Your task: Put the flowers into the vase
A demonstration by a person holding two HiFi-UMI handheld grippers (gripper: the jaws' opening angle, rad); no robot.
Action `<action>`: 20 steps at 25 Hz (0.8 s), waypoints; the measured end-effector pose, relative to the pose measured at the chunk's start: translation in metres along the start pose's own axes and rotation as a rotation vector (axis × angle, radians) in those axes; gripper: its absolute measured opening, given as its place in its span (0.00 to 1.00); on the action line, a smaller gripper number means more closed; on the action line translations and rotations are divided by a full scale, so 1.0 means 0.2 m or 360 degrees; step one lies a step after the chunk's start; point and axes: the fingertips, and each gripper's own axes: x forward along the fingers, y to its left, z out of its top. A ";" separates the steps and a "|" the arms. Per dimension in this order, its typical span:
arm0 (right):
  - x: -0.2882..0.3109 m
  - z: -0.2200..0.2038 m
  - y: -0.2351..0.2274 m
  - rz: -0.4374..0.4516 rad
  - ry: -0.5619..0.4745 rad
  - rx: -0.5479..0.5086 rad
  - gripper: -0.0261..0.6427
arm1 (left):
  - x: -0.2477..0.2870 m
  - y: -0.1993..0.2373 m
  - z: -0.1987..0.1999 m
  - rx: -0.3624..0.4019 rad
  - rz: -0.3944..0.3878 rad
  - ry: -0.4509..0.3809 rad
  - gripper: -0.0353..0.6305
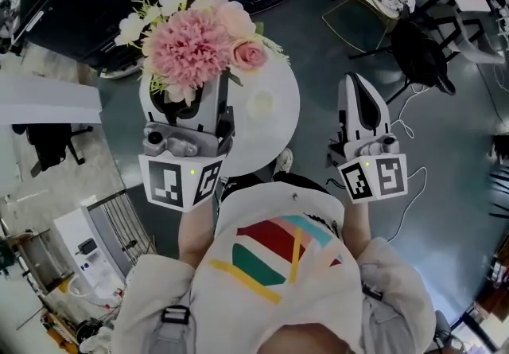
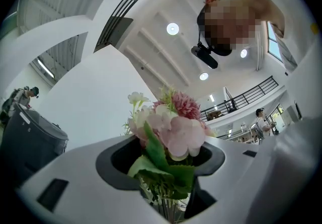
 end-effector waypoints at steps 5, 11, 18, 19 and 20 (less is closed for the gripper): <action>-0.10 0.04 -0.15 -0.0010 -0.0034 -0.0007 0.05 | 0.02 -0.22 -0.05 -0.0006 -0.0063 0.0021 0.44; -0.08 0.05 -0.08 -0.0007 0.0025 -0.0011 0.05 | -0.02 -0.18 -0.19 0.0017 -0.0108 0.0169 0.44; -0.21 -0.07 -0.25 -0.0040 0.0136 0.0023 0.05 | -0.12 -0.26 -0.56 0.0024 -0.0047 0.0307 0.44; -0.21 -0.10 -0.26 -0.0047 0.0159 0.0032 0.05 | -0.13 -0.25 -0.60 0.0027 -0.0031 0.0314 0.44; -0.23 -0.13 -0.27 -0.0051 0.0190 0.0037 0.05 | -0.15 -0.24 -0.64 0.0026 -0.0012 0.0323 0.44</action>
